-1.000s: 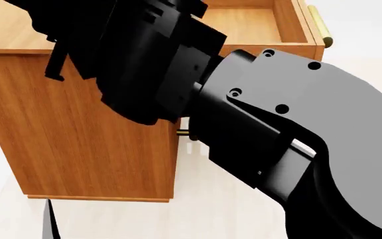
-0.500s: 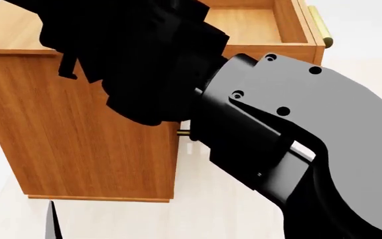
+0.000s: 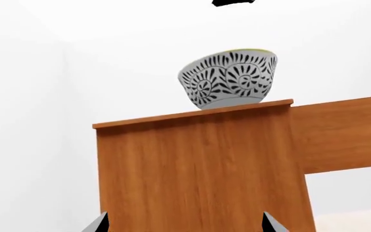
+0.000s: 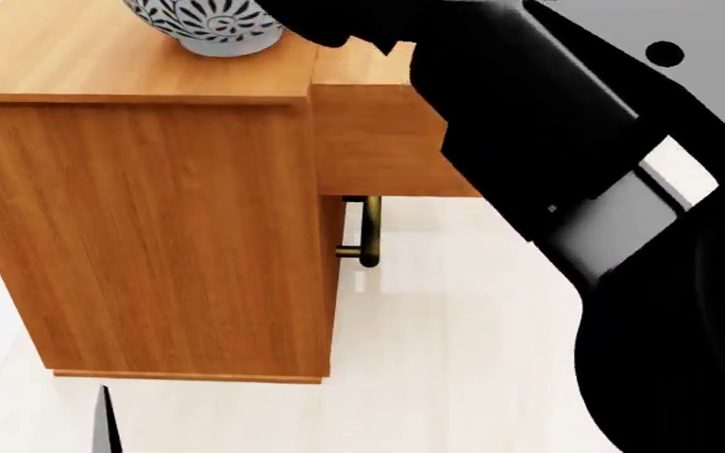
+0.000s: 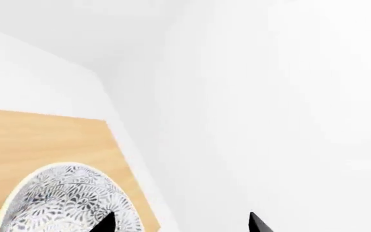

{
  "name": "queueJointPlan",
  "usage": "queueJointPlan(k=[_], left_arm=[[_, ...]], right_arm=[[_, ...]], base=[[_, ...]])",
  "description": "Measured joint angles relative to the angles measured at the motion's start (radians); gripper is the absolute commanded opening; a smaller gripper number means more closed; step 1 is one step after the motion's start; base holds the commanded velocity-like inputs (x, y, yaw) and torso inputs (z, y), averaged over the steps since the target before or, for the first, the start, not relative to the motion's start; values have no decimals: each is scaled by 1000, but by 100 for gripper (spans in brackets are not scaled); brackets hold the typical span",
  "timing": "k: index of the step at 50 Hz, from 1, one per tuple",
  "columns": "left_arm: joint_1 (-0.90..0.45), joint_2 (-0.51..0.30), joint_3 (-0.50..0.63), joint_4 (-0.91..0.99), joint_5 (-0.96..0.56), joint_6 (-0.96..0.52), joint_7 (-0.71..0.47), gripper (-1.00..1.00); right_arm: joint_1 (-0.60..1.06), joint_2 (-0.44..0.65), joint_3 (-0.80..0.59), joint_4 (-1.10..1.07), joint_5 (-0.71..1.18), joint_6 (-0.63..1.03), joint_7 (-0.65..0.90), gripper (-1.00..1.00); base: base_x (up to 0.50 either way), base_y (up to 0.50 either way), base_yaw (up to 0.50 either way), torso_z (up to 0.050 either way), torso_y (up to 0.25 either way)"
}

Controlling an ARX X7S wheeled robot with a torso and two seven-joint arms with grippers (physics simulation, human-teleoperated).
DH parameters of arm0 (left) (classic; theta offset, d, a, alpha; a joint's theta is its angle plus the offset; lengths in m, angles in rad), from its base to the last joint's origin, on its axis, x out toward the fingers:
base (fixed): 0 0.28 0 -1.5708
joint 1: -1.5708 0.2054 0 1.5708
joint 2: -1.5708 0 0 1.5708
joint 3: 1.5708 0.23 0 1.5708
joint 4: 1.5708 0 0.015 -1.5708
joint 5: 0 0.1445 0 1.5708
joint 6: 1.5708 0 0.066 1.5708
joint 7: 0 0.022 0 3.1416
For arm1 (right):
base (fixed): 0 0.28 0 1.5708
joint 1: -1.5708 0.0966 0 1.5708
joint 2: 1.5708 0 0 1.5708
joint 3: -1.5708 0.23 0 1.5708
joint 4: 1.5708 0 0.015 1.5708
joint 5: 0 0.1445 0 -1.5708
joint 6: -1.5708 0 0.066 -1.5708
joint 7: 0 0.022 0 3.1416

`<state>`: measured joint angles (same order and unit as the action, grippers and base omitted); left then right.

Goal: Put the bowl on top of the cabinet.

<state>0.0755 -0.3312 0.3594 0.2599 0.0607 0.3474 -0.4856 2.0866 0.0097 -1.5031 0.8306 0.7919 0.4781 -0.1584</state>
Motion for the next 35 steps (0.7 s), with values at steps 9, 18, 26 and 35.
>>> queueJointPlan(k=[9, 18, 26, 35], left_arm=[[-1, -2, 5, -6, 3, -1, -2, 100], [-3, -3, 10, -17, 9, -2, -5, 100], [-7, -4, 12, -23, 13, -8, -7, 100], [-11, -6, 13, -23, 15, -15, -9, 100]], right_arm=[[54, 40, 4, 141, 0, -28, -17, 100], [72, 122, 1, 230, -11, -30, -19, 100], [70, 234, -9, 211, -17, 5, 11, 100], [35, 425, 29, 74, 23, 51, 149, 100]], base=[[0, 0, 0, 0, 0], [0, 0, 0, 0, 0], [0, 0, 0, 0, 0], [0, 0, 0, 0, 0]])
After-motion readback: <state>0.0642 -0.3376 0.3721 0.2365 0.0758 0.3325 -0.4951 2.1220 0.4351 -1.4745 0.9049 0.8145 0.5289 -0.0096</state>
